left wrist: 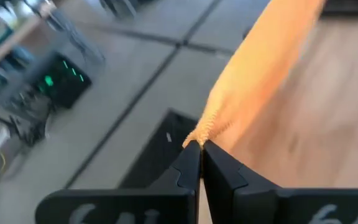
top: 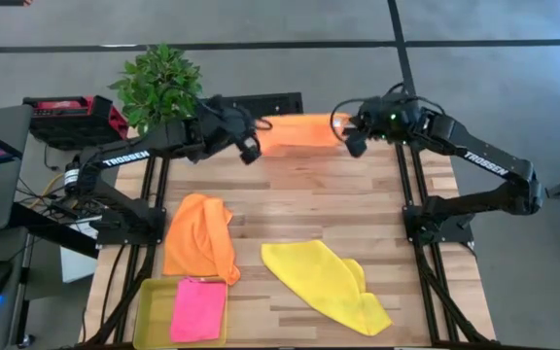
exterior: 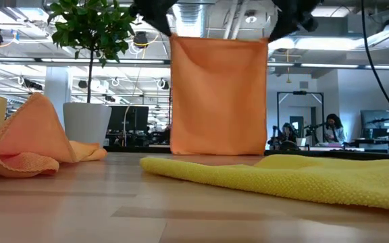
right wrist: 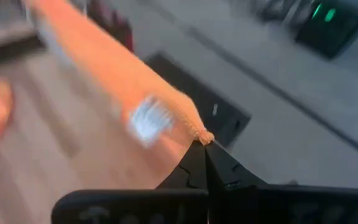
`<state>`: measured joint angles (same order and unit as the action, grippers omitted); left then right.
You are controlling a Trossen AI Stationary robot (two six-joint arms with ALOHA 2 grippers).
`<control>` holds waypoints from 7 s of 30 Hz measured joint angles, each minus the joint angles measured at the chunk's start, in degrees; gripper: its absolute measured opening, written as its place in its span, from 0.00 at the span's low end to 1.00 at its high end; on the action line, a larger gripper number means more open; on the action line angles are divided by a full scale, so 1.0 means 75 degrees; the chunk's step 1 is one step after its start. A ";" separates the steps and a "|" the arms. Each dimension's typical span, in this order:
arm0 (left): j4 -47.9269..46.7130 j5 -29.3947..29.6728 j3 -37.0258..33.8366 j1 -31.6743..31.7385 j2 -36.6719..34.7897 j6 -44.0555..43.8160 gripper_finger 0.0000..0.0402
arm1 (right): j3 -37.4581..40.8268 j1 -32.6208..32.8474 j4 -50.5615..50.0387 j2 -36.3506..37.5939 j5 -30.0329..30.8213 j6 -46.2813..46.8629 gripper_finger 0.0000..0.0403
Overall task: Fold microfiber towels
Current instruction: Fold the top orange microfiber towel
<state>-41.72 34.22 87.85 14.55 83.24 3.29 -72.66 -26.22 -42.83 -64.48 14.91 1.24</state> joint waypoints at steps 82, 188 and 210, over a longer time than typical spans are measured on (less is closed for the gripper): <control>-0.1846 -0.1856 -0.1002 0.0070 0.2677 -0.4733 0.06 | 0.2669 0.0274 0.1938 -0.3070 0.0053 -0.0033 0.13; -0.2585 -0.3046 -0.0983 -0.1298 0.0968 -0.5843 0.35 | 0.1282 0.2084 0.6302 -0.4825 -0.2407 -0.5768 0.02; -0.2564 -0.2961 -0.0961 -0.1306 0.0437 -0.5963 0.35 | 0.0577 0.2093 0.6361 -0.5696 -0.2409 -0.5701 0.06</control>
<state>-60.95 12.01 80.64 4.75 86.52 -41.43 -68.34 -10.52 4.87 -107.20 -3.16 -41.52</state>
